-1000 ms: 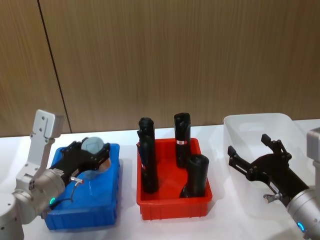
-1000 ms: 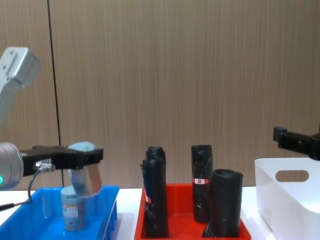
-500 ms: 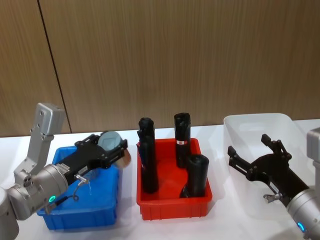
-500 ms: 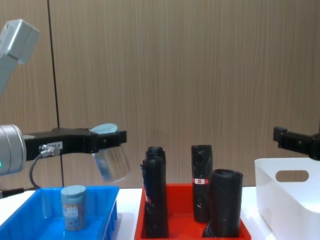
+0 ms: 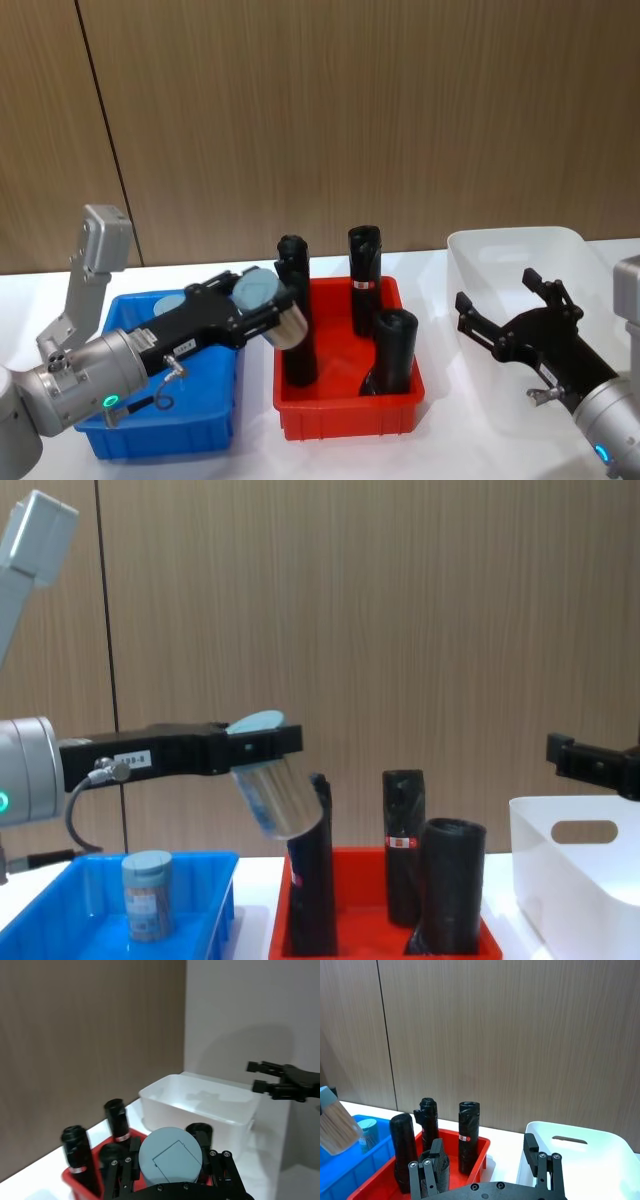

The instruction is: Pick the cotton swabs from the blue box and place them into the white box.

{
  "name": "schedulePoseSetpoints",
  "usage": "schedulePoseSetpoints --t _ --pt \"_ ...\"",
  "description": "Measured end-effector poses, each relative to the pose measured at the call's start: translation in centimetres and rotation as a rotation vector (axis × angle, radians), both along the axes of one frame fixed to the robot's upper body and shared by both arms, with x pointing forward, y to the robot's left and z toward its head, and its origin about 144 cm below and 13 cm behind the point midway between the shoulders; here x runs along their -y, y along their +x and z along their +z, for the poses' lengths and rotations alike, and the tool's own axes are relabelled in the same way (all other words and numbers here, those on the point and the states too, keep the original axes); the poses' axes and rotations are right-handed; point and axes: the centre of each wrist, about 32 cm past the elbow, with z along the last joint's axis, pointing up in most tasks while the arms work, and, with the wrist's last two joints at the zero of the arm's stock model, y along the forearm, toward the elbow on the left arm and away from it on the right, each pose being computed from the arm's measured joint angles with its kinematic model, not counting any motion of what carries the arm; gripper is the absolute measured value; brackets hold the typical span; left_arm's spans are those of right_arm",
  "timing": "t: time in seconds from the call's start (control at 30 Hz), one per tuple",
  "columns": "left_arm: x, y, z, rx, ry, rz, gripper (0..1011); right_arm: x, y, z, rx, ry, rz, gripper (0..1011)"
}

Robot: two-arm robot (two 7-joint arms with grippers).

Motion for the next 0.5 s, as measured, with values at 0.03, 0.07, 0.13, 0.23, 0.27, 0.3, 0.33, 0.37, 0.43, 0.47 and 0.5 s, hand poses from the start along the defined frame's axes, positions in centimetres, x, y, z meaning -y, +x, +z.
schedulePoseSetpoints --t 0.03,0.07,0.13,0.23,0.27,0.3,0.33,0.37,0.43,0.47,0.5 --pt "0.0 0.06 -0.02 0.0 -0.003 -0.012 669 0.0 0.0 0.0 0.0 0.0 0.0 1002" --pt "0.03 0.14 -0.05 -0.001 -0.006 -0.025 669 0.0 0.0 0.0 0.0 0.0 0.0 1002" --pt "0.07 0.33 -0.15 -0.003 -0.013 -0.063 669 0.0 0.0 0.0 0.0 0.0 0.0 1002" --pt "0.15 0.58 -0.28 -0.005 -0.019 -0.11 669 0.0 0.0 0.0 0.0 0.0 0.0 1001" --pt "0.15 0.58 -0.28 -0.005 -0.019 -0.11 669 0.0 0.0 0.0 0.0 0.0 0.0 1002" --pt "0.22 0.71 -0.4 -0.008 -0.021 -0.136 669 0.0 0.0 0.0 0.0 0.0 0.0 1002" --pt "0.22 0.71 -0.4 -0.008 -0.021 -0.136 669 0.0 0.0 0.0 0.0 0.0 0.0 1002" --pt "0.26 0.77 -0.47 -0.009 -0.021 -0.15 669 0.0 0.0 0.0 0.0 0.0 0.0 1002" --pt "0.32 0.82 -0.57 -0.011 -0.021 -0.165 669 0.0 0.0 0.0 0.0 0.0 0.0 1002" --pt "0.34 0.82 -0.6 -0.012 -0.021 -0.169 669 0.0 0.0 0.0 0.0 0.0 0.0 1002" --pt "0.36 0.82 -0.62 -0.012 -0.021 -0.172 669 0.0 0.0 0.0 0.0 0.0 0.0 1002"
